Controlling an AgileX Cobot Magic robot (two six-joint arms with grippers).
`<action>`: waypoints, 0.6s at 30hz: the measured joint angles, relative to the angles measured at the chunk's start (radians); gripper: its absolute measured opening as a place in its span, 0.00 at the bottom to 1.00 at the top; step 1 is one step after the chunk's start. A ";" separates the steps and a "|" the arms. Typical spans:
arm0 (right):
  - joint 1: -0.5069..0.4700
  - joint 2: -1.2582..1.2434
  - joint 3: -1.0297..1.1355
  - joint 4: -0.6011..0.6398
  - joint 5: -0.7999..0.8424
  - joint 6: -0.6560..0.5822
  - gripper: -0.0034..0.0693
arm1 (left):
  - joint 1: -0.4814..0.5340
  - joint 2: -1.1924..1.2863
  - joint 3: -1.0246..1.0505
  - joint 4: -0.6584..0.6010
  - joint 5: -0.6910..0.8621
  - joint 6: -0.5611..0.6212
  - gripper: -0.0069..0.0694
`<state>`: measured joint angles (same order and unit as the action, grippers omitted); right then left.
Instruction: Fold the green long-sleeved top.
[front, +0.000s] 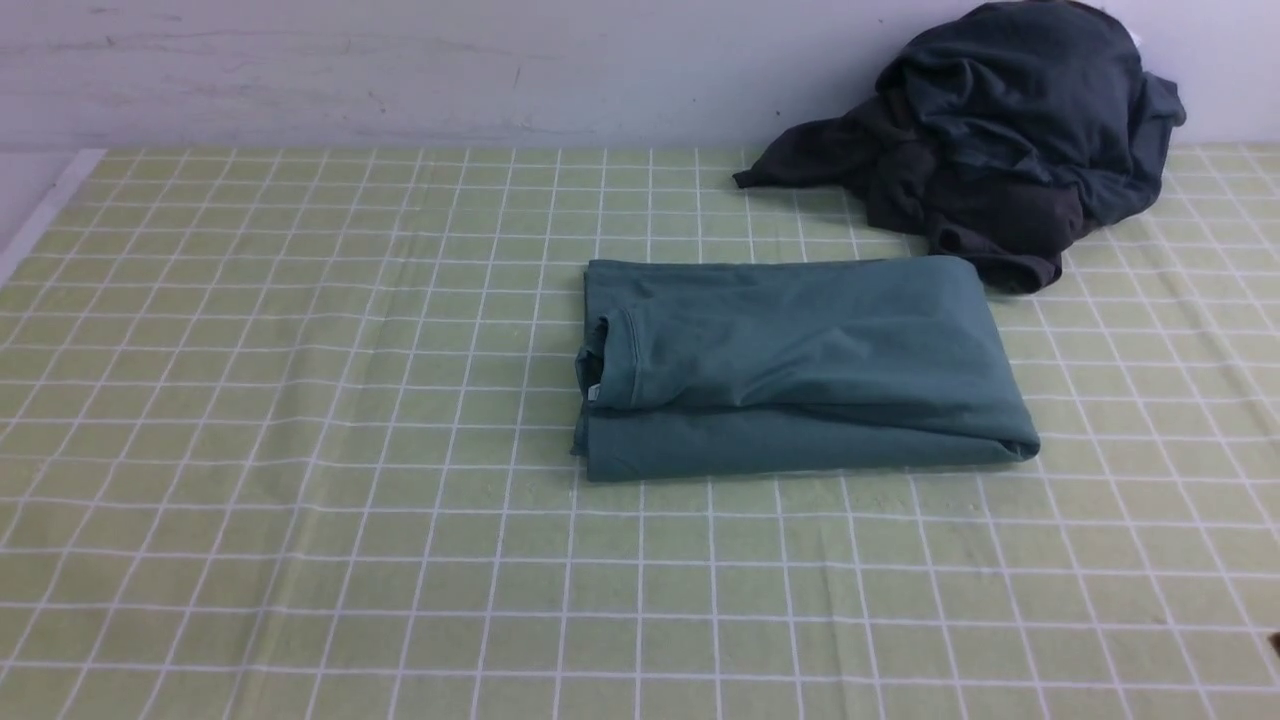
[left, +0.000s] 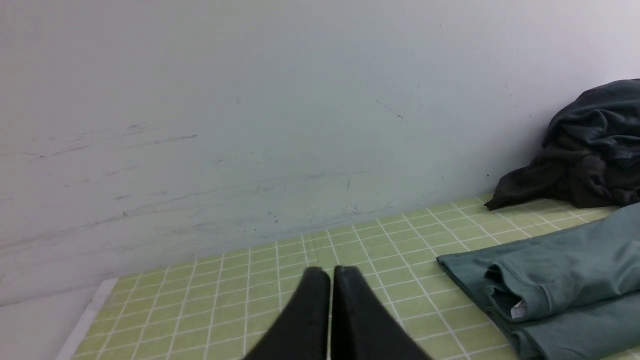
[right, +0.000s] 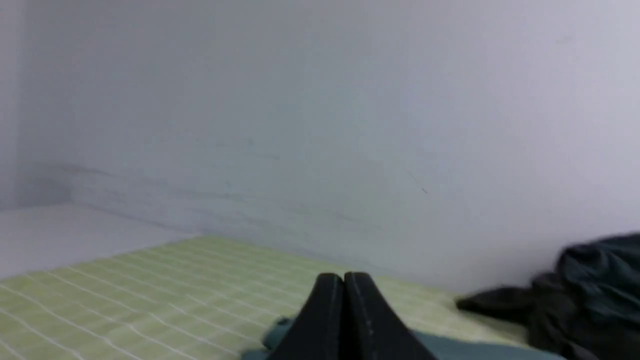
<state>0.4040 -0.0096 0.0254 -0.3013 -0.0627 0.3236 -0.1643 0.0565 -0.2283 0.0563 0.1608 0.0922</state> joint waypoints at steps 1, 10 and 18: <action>-0.037 -0.001 0.000 0.034 0.038 -0.009 0.03 | 0.000 0.000 0.000 0.000 0.000 0.000 0.09; -0.332 -0.001 0.000 0.335 0.144 -0.276 0.03 | 0.000 0.000 0.000 0.000 0.000 -0.001 0.09; -0.408 -0.001 -0.001 0.398 0.422 -0.342 0.03 | 0.000 0.000 0.000 0.000 0.000 -0.004 0.09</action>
<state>-0.0040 -0.0107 0.0242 0.0970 0.3588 -0.0180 -0.1643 0.0565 -0.2283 0.0563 0.1608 0.0881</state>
